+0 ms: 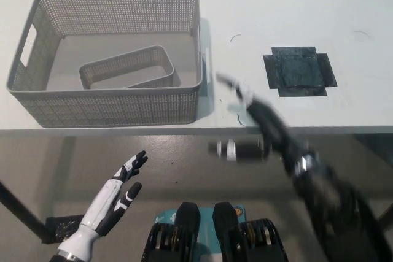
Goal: Use the right hand to pick up a small rectangular container and put it into a bigger container on the left side
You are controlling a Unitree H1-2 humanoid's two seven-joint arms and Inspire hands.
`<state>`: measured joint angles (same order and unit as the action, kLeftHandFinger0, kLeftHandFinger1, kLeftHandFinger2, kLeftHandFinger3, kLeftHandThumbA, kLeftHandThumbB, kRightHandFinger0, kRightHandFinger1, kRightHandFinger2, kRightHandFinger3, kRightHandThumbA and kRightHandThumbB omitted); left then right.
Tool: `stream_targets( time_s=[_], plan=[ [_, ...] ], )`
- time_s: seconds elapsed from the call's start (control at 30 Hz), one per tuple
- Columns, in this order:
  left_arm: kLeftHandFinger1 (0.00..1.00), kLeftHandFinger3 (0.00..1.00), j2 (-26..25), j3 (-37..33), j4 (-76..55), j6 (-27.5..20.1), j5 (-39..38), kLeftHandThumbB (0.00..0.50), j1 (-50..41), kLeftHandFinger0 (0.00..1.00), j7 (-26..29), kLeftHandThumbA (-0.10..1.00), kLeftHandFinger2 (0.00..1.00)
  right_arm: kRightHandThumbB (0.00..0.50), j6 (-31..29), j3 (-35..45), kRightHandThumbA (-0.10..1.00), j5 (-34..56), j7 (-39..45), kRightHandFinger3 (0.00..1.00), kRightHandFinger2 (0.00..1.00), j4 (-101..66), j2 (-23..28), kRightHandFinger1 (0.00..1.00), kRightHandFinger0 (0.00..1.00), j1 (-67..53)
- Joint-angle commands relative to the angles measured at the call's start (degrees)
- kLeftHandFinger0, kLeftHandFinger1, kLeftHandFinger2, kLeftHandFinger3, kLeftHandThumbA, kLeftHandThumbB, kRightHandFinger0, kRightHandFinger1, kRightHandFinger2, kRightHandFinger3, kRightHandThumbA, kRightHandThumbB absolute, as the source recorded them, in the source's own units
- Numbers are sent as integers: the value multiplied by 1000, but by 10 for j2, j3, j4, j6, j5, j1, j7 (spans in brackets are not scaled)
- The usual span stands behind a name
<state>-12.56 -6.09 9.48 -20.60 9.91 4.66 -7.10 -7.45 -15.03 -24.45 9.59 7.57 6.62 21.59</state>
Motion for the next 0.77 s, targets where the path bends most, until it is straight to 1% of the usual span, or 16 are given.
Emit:
stream_targets(
  time_s=[0.0, 0.07, 0.1, 0.13, 0.17, 0.2, 0.23, 0.27, 0.33, 0.37, 0.4, 0.57, 0.6, 0.63, 0.7, 0.73],
  plan=[
    [1000, 1000, 6, 7, -21, -35, -11, 185, -28, 1000, 13, 1000, 1000, 322, -195, -111, 1000, -107, -309, 1000, 1000, -459, 30, 1000, 1000, -176],
    [1000, 1000, 6, 6, -22, -32, -4, 180, -31, 1000, 14, 1000, 1000, 319, -195, -97, 1000, -114, -319, 1000, 1000, -437, -7, 1000, 1000, -206],
    [1000, 1000, 6, 6, -22, -32, -3, 173, -31, 1000, 14, 1000, 1000, 279, -195, -97, 1000, -120, -333, 1000, 1000, -419, -14, 1000, 1000, -220],
    [1000, 1000, 8, 7, -19, -34, -8, 166, -31, 1000, 14, 1000, 1000, 238, -195, -105, 1000, -104, -347, 1000, 1000, -387, 2, 1000, 1000, -217],
    [1000, 1000, 9, 8, -17, -35, -9, 165, -30, 1000, 14, 1000, 1000, 169, -195, -109, 1000, -93, -354, 1000, 1000, -366, 13, 1000, 1000, -213],
    [1000, 1000, 9, 8, -13, -38, -5, 166, -28, 1000, 17, 1000, 1000, 110, -195, -82, 1000, -95, -340, 1000, 1000, -325, 5, 1000, 1000, -230],
    [1000, 1000, 10, 8, -12, -39, -3, 166, -29, 1000, 18, 1000, 1000, 22, -195, -74, 1000, -96, -334, 1000, 1000, -318, 1, 1000, 1000, -237],
    [1000, 1000, 13, 8, -11, -40, -1, 171, -32, 1000, 20, 1000, 1000, 102, -195, -61, 1000, -50, -321, 1000, 1000, -268, -6, 1000, 1000, -242],
    [1000, 1000, 16, 9, -9, -42, 0, 172, -32, 1000, 23, 1000, 1000, 102, -195, -35, 1000, -9, -297, 1000, 1000, -201, -13, 1000, 1000, -237],
    [1000, 1000, 17, 9, -10, -42, -1, 170, -36, 1000, 23, 1000, 1000, 131, -195, -34, 1000, 4, -295, 1000, 1000, -188, -12, 1000, 1000, -234],
    [1000, 1000, 16, 11, -12, -45, -1, 164, -39, 1000, 24, 1000, 1000, 179, -195, -31, 1000, 20, -300, 1000, 1000, -143, -8, 1000, 1000, -220],
    [1000, 1000, 17, 15, -2, -45, -4, 164, -25, 1000, 27, 1000, 1000, 167, -195, -13, 1000, 30, -311, 1000, 1000, -43, -2, 1000, 1000, -180],
    [1000, 1000, 18, 17, 0, -46, -2, 165, -24, 1000, 31, 1000, 1000, 110, -195, -4, 1000, 52, -293, 1000, 1000, -18, -8, 1000, 1000, -172],
    [1000, 1000, 18, 18, 1, -47, 0, 165, -24, 1000, 31, 1000, 1000, 102, -195, -4, 1000, 57, -293, 1000, 1000, -9, -8, 1000, 1000, -169],
    [1000, 1000, 18, 18, 4, -47, 1, 170, -23, 1000, 32, 1000, 1000, 59, -195, 4, 1000, 96, -266, 1000, 1000, 16, -12, 1000, 1000, -164],
    [1000, 1000, 18, 18, 4, -47, 1, 170, -23, 1000, 32, 1000, 1000, 59, -195, 4, 1000, 96, -266, 1000, 1000, 16, -12, 1000, 1000, -164]
  ],
)
